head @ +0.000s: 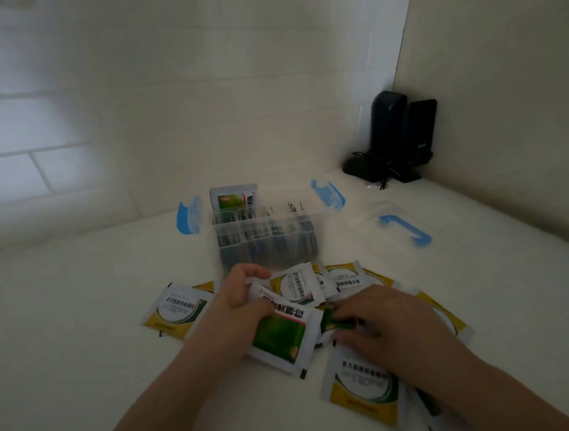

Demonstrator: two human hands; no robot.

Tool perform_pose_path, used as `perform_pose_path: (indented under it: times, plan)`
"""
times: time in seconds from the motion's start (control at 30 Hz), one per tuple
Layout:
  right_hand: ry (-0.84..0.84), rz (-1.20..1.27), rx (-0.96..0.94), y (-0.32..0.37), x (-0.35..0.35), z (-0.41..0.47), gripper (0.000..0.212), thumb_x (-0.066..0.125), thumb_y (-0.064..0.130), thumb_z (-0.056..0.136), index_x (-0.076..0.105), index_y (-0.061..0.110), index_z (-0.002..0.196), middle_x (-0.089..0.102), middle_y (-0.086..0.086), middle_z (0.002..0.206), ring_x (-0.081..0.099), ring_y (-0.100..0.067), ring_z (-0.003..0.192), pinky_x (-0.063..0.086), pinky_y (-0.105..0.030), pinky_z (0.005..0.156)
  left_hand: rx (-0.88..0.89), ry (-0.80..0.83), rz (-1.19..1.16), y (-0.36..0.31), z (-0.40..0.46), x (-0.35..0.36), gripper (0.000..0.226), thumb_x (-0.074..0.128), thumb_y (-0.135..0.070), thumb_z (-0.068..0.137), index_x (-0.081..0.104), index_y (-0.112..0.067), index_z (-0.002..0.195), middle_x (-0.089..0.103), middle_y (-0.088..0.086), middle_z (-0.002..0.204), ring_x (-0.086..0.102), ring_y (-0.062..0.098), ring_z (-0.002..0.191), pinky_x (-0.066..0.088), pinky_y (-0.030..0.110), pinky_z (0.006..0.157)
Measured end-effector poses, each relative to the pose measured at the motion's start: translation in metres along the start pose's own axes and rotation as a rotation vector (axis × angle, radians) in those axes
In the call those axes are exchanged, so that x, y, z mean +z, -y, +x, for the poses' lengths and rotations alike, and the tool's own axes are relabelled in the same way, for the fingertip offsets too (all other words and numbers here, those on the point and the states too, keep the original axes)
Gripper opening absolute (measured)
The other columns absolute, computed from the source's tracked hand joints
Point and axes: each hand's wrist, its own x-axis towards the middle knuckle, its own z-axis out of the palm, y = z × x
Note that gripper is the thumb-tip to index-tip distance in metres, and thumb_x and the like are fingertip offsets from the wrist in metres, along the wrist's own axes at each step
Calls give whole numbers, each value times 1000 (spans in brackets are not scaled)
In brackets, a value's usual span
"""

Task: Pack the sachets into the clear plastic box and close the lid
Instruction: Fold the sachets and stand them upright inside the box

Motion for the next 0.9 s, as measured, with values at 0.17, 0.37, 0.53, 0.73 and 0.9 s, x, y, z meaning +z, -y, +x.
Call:
perform_pose_path:
  times: [0.17, 0.37, 0.53, 0.73, 0.9]
  plan:
    - [-183, 408, 218, -3, -14, -4, 8, 65, 31, 79, 68, 39, 79, 68, 24, 74, 58, 11, 73, 41, 0, 62, 0, 54, 25, 3, -1, -3, 34, 50, -9, 87, 38, -39, 95, 65, -3, 100, 65, 13, 82, 57, 26, 64]
    - [-245, 1102, 423, -10, -26, -9, 28, 62, 44, 63, 74, 22, 76, 75, 1, 76, 66, -9, 62, 53, -20, 54, 91, 94, -77, 6, 2, -1, 37, 71, -16, 75, 43, -37, 90, 66, -11, 97, 68, 3, 80, 54, 15, 58]
    - [-135, 1380, 231, -5, -22, -10, 28, 64, 37, 67, 75, 17, 85, 76, -3, 90, 70, -17, 82, 58, -24, 67, 121, 95, 4, 3, 0, -1, 15, 68, -26, 77, 68, -40, 71, 72, -21, 79, 66, -7, 75, 52, 11, 57]
    - [-88, 416, -331, 13, 4, -10, 17, 58, 21, 77, 70, 31, 81, 66, 16, 111, 47, -1, 120, 39, -14, 100, -29, 103, -266, -7, -5, 3, 63, 37, -76, 56, 72, -28, 78, 76, 2, 74, 72, 20, 75, 54, 36, 75]
    - [-250, 389, -215, 11, 4, -9, 24, 63, 12, 77, 67, 30, 93, 63, 16, 115, 47, 1, 122, 40, -19, 102, 154, 141, -137, -10, -9, 3, 13, 67, -36, 73, 69, -40, 85, 75, -11, 84, 71, 9, 78, 59, 33, 75]
